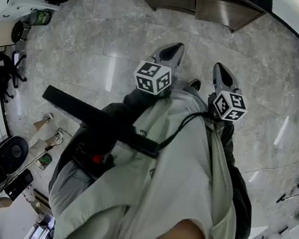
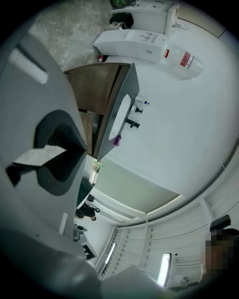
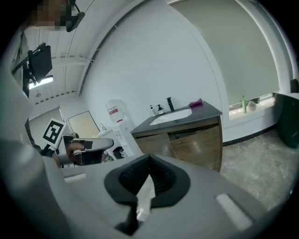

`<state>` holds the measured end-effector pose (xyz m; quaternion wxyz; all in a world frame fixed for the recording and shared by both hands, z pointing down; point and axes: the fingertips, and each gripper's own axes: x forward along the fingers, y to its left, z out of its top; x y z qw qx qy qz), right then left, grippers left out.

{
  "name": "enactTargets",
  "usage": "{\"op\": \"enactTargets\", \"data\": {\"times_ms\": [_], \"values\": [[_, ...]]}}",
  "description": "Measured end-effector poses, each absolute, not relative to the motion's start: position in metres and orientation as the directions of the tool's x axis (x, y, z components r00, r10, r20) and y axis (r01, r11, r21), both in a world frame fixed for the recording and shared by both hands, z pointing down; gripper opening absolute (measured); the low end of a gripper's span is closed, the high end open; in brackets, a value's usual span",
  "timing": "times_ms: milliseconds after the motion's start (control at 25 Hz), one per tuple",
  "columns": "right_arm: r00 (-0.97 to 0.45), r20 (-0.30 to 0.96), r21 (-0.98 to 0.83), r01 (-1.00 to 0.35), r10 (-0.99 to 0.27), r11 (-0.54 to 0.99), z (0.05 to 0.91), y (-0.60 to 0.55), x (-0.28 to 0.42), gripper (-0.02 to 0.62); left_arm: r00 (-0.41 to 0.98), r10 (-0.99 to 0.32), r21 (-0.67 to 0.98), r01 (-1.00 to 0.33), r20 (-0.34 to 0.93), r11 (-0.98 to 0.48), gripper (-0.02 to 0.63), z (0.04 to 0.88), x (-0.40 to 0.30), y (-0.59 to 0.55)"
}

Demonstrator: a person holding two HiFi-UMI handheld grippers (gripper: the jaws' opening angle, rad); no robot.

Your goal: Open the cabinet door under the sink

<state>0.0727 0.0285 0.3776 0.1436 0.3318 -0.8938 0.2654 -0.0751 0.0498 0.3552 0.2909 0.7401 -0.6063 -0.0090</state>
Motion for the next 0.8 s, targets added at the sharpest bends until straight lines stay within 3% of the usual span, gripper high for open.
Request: {"op": "enactTargets", "data": {"times_ms": [800], "values": [[-0.764, 0.423, -0.376, -0.637, -0.487, 0.673, 0.378, 0.035, 0.067, 0.000, 0.163, -0.930, 0.428, -0.904, 0.329, -0.007, 0.006, 0.351, -0.087, 0.079]]}}
